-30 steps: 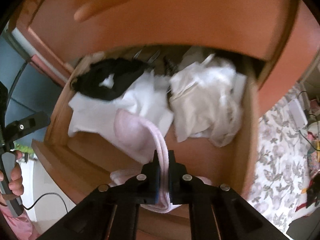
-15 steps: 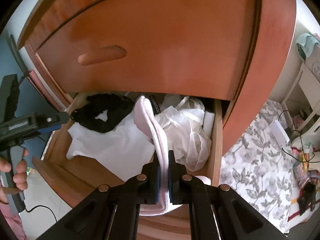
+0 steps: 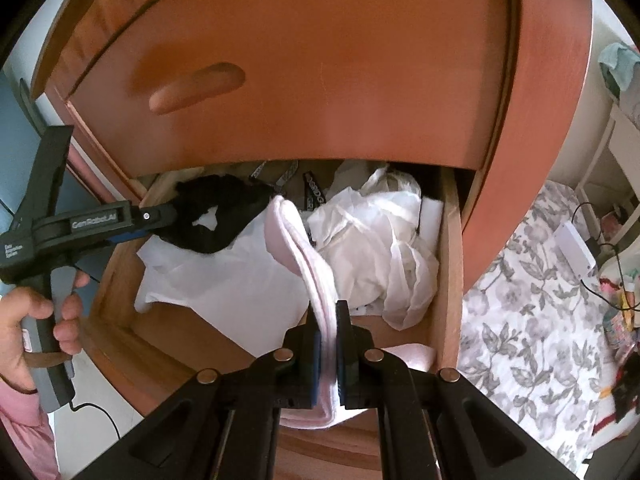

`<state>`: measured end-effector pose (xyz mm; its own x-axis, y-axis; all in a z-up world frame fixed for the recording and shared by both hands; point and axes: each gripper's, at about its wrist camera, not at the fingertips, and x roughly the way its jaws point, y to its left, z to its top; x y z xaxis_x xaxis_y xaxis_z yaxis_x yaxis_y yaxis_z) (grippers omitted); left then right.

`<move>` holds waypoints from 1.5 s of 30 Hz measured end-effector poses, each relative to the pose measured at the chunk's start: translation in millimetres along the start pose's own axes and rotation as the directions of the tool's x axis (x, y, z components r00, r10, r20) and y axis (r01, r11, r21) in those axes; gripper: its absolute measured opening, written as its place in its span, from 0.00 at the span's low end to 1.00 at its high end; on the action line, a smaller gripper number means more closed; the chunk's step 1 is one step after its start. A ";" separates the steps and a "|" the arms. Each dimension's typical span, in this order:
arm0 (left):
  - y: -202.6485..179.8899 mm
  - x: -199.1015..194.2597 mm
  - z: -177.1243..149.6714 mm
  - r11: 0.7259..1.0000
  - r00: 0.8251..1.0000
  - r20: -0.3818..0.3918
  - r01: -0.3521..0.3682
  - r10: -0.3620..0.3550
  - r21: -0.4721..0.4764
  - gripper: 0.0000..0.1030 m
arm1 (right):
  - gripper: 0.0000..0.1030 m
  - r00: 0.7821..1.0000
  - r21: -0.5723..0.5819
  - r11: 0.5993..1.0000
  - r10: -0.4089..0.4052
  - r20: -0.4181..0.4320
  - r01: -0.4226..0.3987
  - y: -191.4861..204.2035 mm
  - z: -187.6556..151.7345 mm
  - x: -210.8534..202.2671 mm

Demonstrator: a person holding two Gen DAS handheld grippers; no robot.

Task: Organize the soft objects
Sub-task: 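Grasp the black lace garment in the drawer with the left tool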

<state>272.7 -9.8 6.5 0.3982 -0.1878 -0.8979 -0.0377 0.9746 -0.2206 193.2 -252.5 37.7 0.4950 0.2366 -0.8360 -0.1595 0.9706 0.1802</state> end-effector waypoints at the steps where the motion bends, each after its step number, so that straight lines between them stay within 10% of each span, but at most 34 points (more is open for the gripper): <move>1: 1.7 1.2 0.0 1.000 1.000 0.005 -0.005 0.005 -0.009 0.44 | 0.06 1.000 0.002 1.000 0.001 -0.002 -0.001 0.0 -1.0 0.4; 8: 12.9 5.3 1.2 0.999 1.000 0.030 0.005 -0.003 -0.052 0.12 | 0.06 1.000 0.009 1.000 0.004 -0.016 -0.004 -0.2 -4.1 0.9; 15: 21.1 -6.8 -1.7 0.998 0.997 0.071 0.033 -0.029 -0.055 0.06 | 0.06 1.000 0.009 1.000 -0.005 -0.028 0.005 2.1 -9.2 -1.5; 45: 1.9 -151.0 -42.3 0.984 0.940 0.292 0.167 -0.176 0.056 0.05 | 0.06 0.993 -0.050 0.997 -0.046 0.111 0.052 36.4 -20.5 -94.8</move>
<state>173.7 15.2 125.5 0.6484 -0.3129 -0.6940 0.0806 0.9347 -0.3461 123.0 -240.6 112.9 0.5935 0.1952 -0.7808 -0.1762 0.9781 0.1106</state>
